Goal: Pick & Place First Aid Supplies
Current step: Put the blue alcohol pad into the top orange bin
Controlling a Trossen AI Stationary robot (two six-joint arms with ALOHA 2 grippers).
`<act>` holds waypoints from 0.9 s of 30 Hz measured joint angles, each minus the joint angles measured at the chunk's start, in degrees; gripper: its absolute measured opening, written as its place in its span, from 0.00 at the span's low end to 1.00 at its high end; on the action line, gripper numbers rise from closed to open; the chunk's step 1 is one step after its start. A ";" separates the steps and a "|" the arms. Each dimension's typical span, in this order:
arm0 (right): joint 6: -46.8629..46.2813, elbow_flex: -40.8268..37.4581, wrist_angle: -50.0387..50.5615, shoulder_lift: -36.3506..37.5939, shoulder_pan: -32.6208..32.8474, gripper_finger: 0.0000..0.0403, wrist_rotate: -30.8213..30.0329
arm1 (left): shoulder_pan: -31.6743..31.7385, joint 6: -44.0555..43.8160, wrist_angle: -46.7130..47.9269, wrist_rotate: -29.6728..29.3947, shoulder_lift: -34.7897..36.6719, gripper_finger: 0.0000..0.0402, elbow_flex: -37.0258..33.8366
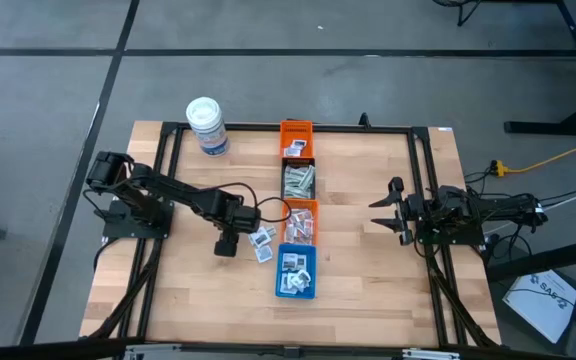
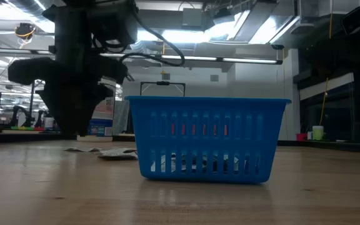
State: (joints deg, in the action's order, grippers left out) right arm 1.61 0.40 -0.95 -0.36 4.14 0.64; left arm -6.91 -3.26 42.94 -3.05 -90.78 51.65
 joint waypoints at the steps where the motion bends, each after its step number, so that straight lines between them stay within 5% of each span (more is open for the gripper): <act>1: 0.00 -0.02 0.00 0.00 0.00 0.48 0.00 | 0.03 0.44 -0.97 0.00 0.00 0.44 -0.57; 8: 0.00 0.00 0.02 0.00 0.00 0.48 0.00 | 0.66 4.01 -6.80 -1.80 0.00 0.49 -5.09; 14: 0.00 0.00 0.02 0.01 0.00 0.48 0.00 | 1.84 4.07 -10.15 -0.93 0.26 0.44 -7.47; 27: 0.00 0.00 0.00 0.00 0.02 0.48 0.00 | 2.04 2.26 -11.03 -1.03 0.06 0.03 -7.88</act>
State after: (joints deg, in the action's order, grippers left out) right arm 1.61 0.40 -0.95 -0.36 4.16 0.64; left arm -4.86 -1.00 31.91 -4.08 -90.73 43.77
